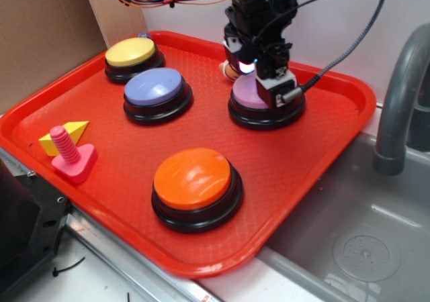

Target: Push the pink button.

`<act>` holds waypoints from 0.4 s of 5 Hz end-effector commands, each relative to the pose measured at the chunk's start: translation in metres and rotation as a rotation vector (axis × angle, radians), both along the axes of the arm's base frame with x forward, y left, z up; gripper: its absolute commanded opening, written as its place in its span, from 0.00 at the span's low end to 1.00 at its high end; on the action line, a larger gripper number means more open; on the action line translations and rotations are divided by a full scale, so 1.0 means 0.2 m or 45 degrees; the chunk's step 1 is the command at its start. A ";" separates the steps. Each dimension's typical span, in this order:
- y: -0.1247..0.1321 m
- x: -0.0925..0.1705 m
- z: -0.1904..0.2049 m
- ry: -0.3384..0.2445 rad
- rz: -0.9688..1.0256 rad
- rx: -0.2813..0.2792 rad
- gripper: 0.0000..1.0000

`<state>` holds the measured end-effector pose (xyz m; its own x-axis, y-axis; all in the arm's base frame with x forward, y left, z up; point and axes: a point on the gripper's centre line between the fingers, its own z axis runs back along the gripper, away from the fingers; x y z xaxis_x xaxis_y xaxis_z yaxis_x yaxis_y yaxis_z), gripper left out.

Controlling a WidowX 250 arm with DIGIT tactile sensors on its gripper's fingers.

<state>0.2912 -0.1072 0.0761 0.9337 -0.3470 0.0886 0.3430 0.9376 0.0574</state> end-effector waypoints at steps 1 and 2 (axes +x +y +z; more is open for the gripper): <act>0.02 -0.02 0.29 -0.059 0.076 -0.113 1.00; 0.06 -0.05 0.34 -0.067 0.116 -0.145 1.00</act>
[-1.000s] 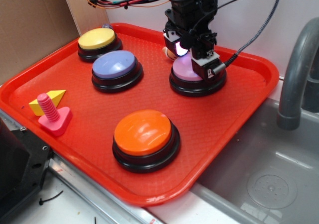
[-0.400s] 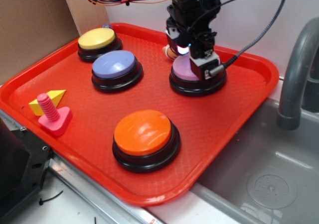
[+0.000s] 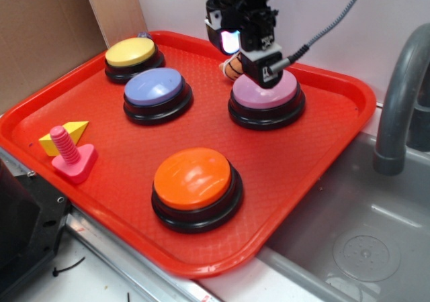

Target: Push the pink button.

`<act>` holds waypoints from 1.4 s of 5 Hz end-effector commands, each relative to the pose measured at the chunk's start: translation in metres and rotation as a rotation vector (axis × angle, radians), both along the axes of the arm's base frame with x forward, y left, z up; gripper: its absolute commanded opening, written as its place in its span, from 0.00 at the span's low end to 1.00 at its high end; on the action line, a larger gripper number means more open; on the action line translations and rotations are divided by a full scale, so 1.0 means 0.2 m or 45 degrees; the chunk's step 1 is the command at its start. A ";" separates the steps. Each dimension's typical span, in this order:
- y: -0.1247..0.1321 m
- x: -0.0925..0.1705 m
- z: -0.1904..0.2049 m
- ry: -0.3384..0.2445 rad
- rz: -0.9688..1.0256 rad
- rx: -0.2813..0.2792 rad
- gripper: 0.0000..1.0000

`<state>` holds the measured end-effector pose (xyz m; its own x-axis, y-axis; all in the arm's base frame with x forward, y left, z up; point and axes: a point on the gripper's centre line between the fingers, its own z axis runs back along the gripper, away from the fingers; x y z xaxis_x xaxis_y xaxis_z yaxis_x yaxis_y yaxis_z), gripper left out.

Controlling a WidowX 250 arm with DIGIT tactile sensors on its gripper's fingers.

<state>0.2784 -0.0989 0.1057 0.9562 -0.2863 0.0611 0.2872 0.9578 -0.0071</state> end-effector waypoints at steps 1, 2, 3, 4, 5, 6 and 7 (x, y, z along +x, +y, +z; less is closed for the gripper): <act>0.04 -0.03 0.25 -0.115 0.077 -0.081 1.00; 0.05 -0.06 0.28 -0.088 0.102 -0.099 1.00; 0.06 -0.08 0.31 -0.069 0.109 -0.105 1.00; 0.06 -0.11 0.35 -0.052 0.120 -0.141 1.00; 0.07 -0.12 0.38 -0.053 0.122 -0.128 1.00; 0.06 -0.13 0.44 -0.118 0.106 -0.076 1.00; 0.06 -0.14 0.49 -0.170 0.068 -0.048 1.00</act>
